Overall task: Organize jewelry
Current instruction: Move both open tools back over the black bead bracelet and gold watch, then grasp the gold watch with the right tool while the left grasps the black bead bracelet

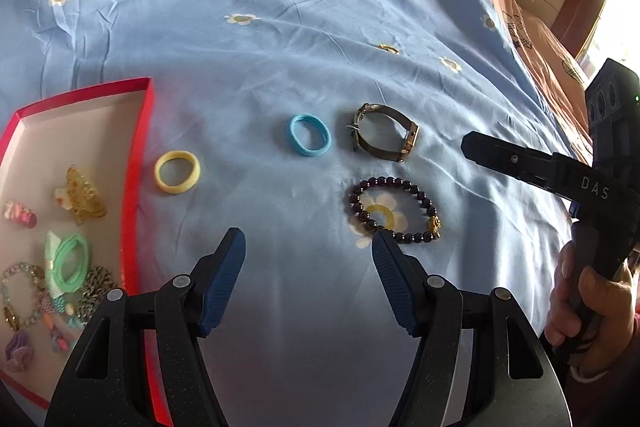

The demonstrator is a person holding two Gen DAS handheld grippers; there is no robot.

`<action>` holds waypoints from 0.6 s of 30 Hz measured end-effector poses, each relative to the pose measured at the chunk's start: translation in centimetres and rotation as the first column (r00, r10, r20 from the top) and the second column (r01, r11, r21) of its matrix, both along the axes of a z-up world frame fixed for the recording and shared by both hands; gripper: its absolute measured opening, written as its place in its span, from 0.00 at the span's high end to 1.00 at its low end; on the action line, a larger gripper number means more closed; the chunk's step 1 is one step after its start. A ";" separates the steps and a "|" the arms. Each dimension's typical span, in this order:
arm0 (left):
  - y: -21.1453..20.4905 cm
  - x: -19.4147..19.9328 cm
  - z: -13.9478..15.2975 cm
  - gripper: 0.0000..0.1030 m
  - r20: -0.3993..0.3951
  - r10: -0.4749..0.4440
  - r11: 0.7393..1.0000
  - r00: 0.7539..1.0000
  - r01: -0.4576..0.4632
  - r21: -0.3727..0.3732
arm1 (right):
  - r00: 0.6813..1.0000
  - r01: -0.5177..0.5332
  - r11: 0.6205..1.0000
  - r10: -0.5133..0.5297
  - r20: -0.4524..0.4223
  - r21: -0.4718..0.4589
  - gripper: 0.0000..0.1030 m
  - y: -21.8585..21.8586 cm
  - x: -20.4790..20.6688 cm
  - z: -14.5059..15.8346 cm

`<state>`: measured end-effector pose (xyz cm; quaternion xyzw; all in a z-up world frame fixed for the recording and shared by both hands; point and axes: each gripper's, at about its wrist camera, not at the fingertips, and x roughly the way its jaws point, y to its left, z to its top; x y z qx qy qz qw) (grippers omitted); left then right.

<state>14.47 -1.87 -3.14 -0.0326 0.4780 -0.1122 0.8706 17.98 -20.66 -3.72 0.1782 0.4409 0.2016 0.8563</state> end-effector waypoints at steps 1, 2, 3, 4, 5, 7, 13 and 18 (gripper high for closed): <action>-0.4 0.4 -0.2 0.37 -0.007 -0.009 1.000 1.000 0.009 -0.004 | 1.000 -0.002 1.000 0.002 -0.003 -0.001 0.44 0.0 0.3 -0.1; -0.8 0.8 -0.5 0.37 -0.015 -0.018 1.000 1.000 0.018 -0.011 | 1.000 -0.002 1.000 0.002 -0.007 -0.002 0.44 0.0 0.6 -0.1; -1.1 1.1 -0.6 0.37 -0.020 -0.026 1.000 0.999 0.026 -0.016 | 1.000 -0.002 1.000 0.002 -0.009 -0.002 0.44 0.0 0.9 -0.2; -1.5 1.5 -0.8 0.37 -0.022 -0.033 0.999 0.999 0.033 -0.019 | 1.000 -0.003 1.000 0.003 -0.012 -0.001 0.44 0.0 1.2 -0.3; -1.9 1.9 -0.9 0.38 -0.024 -0.040 0.999 0.999 0.040 -0.020 | 1.000 -0.005 1.000 0.005 -0.013 -0.001 0.44 0.0 1.5 -0.3; -2.7 2.6 -1.3 0.43 -0.029 -0.057 0.998 0.998 0.057 -0.016 | 1.000 -0.007 1.000 0.006 -0.017 -0.004 0.44 0.0 2.0 -0.5; -4.0 3.8 -2.8 0.74 -0.042 -0.081 0.996 0.996 0.082 0.037 | 0.999 -0.020 0.999 0.019 -0.042 -0.030 0.44 0.7 4.0 -1.4; -3.4 3.7 -3.0 0.93 -0.038 -0.105 0.994 0.994 0.106 0.011 | 0.996 -0.057 0.996 0.052 -0.069 -0.073 0.46 2.2 4.7 -2.6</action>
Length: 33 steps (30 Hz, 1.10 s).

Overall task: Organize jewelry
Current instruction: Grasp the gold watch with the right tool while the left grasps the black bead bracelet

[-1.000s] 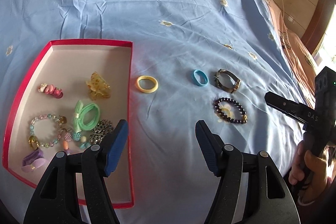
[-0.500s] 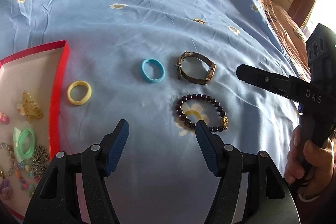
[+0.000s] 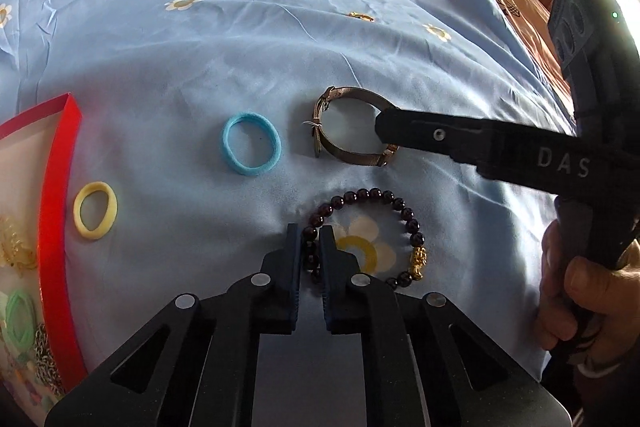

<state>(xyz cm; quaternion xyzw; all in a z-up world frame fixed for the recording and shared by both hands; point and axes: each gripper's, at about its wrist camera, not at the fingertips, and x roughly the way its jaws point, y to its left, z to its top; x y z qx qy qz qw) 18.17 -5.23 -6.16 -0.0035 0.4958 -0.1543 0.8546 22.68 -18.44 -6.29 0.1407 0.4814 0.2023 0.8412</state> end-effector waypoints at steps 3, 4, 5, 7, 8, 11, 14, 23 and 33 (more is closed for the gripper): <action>0.6 -0.2 0.1 0.94 0.002 0.002 1.000 1.000 -0.002 -0.028 | 1.000 -0.018 0.999 0.018 0.005 -0.051 0.66 0.9 -0.1 -0.4; 0.8 -0.3 0.2 0.94 0.002 0.005 0.999 1.000 -0.005 -0.036 | 1.000 -0.023 0.999 0.023 0.008 -0.049 0.75 0.9 -0.2 -0.4; 1.0 -0.5 0.3 0.94 0.002 0.008 0.999 1.000 -0.008 -0.043 | 1.000 -0.025 0.998 0.026 0.013 -0.054 0.84 1.0 -0.3 -0.3; 1.4 -1.0 0.7 0.94 0.007 0.016 0.998 1.000 -0.016 -0.058 | 0.999 -0.021 0.997 0.024 0.032 -0.074 0.89 1.1 -0.7 0.1; 1.7 -1.3 0.9 0.94 0.010 0.020 0.998 1.000 -0.019 -0.068 | 0.999 -0.019 0.997 0.021 0.036 -0.069 0.90 1.0 -0.8 0.3; 2.5 -2.2 1.8 0.94 0.026 0.035 0.995 0.999 -0.032 -0.094 | 0.999 -0.010 0.999 0.012 0.042 -0.044 0.91 0.7 -1.2 0.6; 3.4 -3.2 2.9 0.94 0.047 0.053 0.992 0.998 -0.047 -0.113 | 0.999 -0.009 1.000 0.010 0.050 -0.022 0.91 0.6 -2.0 1.0; 5.7 -5.9 5.6 0.94 0.107 0.093 0.988 0.990 -0.078 -0.136 | 0.995 -0.049 0.999 0.048 0.085 0.013 0.91 2.1 -4.1 2.6; 9.5 -8.5 7.4 0.94 0.146 0.167 0.977 0.975 -0.144 -0.155 | 0.987 -0.120 0.992 0.115 0.114 0.038 0.91 5.3 -5.8 4.2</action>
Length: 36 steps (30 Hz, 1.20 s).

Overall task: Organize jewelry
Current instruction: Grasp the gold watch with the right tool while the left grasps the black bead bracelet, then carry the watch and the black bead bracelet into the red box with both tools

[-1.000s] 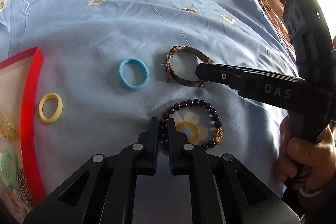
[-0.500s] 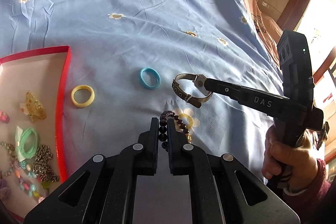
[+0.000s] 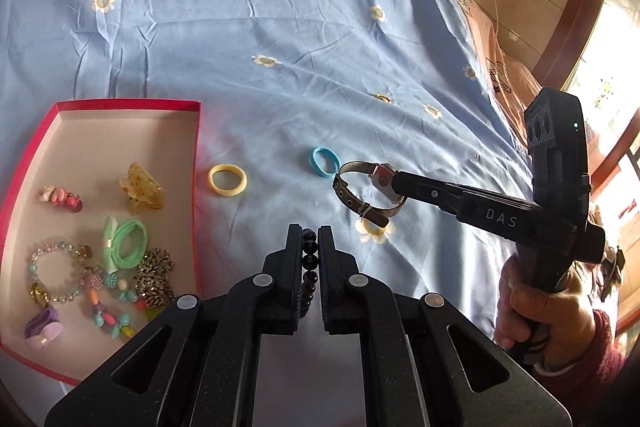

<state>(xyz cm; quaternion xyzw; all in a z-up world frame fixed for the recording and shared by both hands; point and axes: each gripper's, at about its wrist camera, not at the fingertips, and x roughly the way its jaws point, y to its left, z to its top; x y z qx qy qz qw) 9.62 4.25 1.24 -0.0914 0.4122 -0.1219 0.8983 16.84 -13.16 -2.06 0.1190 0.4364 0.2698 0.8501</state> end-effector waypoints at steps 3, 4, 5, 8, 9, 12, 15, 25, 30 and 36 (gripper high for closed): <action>1.8 -0.8 0.5 0.94 0.011 0.033 0.999 0.999 -0.033 -0.008 | 1.000 -0.023 1.000 0.023 0.007 0.001 0.91 1.2 -0.4 0.3; 2.3 -1.1 0.7 0.94 0.014 0.042 0.999 0.999 -0.042 -0.012 | 0.999 -0.032 1.000 0.032 0.009 0.002 0.91 1.5 -0.6 0.4; 2.9 -1.3 0.8 0.94 0.018 0.053 0.999 0.998 -0.052 -0.015 | 0.999 -0.041 0.999 0.041 0.010 0.002 0.91 2.0 -0.7 0.5; 4.6 -2.0 1.2 0.94 0.028 0.082 0.997 0.996 -0.082 -0.017 | 0.997 -0.073 0.997 0.073 0.012 0.002 0.91 3.4 -1.0 0.6; 5.1 -2.1 1.4 0.94 0.032 0.093 0.996 0.995 -0.093 -0.018 | 0.997 -0.082 0.997 0.082 0.012 0.003 0.91 3.8 -1.1 0.6; 6.5 -2.6 1.6 0.94 0.040 0.126 0.992 0.991 -0.125 -0.022 | 0.994 -0.112 0.994 0.112 0.011 0.001 0.91 5.2 -1.4 0.6; 7.9 -2.9 1.7 0.94 0.045 0.157 0.987 0.987 -0.156 -0.024 | 0.990 -0.139 0.990 0.139 0.011 0.000 0.91 6.4 -1.6 0.6; 11.4 -3.6 1.6 0.94 0.049 0.233 0.972 0.971 -0.231 -0.036 | 0.978 -0.207 0.978 0.207 0.014 -0.005 0.91 9.7 -2.3 0.7; 12.4 -3.7 1.3 0.94 0.045 0.254 0.967 0.966 -0.252 -0.043 | 0.972 -0.233 0.972 0.233 0.014 -0.007 0.91 11.2 -2.5 0.8; 13.5 -3.6 0.8 0.94 0.033 0.276 0.960 0.961 -0.274 -0.056 | 0.965 -0.262 0.965 0.262 0.014 -0.017 0.91 12.8 -2.6 0.6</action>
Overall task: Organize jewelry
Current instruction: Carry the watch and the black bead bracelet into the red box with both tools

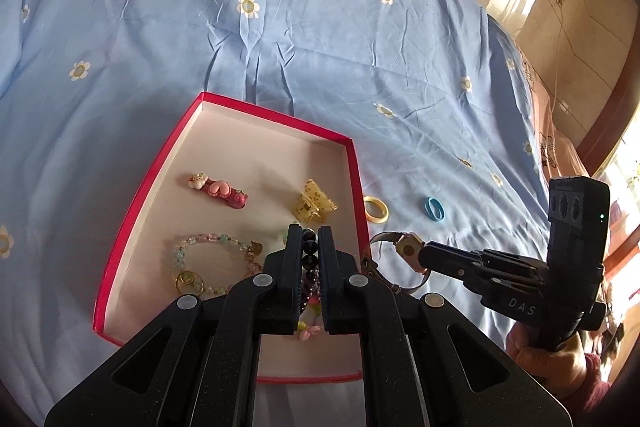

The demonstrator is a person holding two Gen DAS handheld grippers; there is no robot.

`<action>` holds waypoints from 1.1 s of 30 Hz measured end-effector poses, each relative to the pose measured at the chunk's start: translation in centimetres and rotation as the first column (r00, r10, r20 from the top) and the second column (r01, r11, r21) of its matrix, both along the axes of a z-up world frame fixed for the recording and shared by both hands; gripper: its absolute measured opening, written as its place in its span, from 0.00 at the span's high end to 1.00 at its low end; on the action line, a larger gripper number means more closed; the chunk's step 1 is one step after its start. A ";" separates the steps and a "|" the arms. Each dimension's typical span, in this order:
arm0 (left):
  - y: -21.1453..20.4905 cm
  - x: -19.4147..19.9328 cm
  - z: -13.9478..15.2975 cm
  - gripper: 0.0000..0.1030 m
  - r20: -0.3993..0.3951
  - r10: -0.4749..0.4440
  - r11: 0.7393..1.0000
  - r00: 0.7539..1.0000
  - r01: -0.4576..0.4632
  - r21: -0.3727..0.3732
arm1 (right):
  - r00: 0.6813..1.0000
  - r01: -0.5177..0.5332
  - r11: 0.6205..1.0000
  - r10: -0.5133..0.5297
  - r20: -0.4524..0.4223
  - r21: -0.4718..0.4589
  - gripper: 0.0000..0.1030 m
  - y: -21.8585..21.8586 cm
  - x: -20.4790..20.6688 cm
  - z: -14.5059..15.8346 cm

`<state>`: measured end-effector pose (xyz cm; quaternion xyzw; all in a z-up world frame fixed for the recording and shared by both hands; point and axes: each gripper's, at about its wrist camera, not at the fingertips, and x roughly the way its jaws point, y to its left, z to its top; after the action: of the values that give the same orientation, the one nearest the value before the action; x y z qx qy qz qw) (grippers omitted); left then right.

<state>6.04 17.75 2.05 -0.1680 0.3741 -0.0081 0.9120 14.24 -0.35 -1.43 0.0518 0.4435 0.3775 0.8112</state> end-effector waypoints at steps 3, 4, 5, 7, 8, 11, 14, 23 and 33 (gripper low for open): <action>0.5 0.2 -0.2 0.94 -0.004 0.007 1.000 1.000 -0.007 -0.002 | 1.000 -0.008 1.000 0.008 0.000 -0.004 0.91 0.6 0.2 -0.1; 0.6 0.2 -0.3 0.94 -0.005 0.009 1.000 1.000 -0.009 -0.004 | 1.000 -0.010 1.000 0.010 0.001 -0.007 0.91 0.8 0.2 -0.1; 0.7 0.3 -0.4 0.94 -0.006 0.011 1.000 1.000 -0.011 -0.005 | 1.000 -0.013 1.000 0.013 0.001 -0.009 0.91 1.0 0.3 -0.1; 1.1 0.5 -0.5 0.94 -0.008 0.017 1.000 1.000 -0.017 -0.007 | 1.000 -0.018 1.000 0.018 0.001 -0.014 0.91 1.4 0.4 -0.2; 1.3 0.6 -0.6 0.94 -0.009 0.020 1.000 1.000 -0.020 -0.012 | 1.000 -0.021 1.000 0.022 0.001 -0.018 0.91 1.7 0.5 -0.2; 1.9 0.9 -1.0 0.94 -0.015 0.028 0.999 0.999 -0.029 -0.022 | 0.999 -0.031 0.999 0.031 0.004 -0.030 0.91 2.5 0.8 -0.4; 2.5 1.1 -1.2 0.94 -0.019 0.037 0.999 0.999 -0.038 -0.027 | 0.999 -0.041 0.998 0.041 0.001 -0.039 0.91 3.3 1.1 -0.6; 4.8 1.9 -2.6 0.94 -0.045 0.087 0.995 0.995 -0.089 -0.040 | 0.998 -0.067 0.996 0.066 -0.012 -0.065 0.91 5.7 1.9 -1.8; 7.2 2.2 -4.6 0.94 -0.091 0.165 0.986 0.982 -0.165 0.007 | 0.996 -0.085 0.991 0.086 0.006 -0.106 0.91 7.6 2.2 -2.7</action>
<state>8.27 24.90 -2.51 -0.1988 0.4000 0.0748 0.8916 16.49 7.27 -4.11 -0.0123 0.4603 0.3883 0.7983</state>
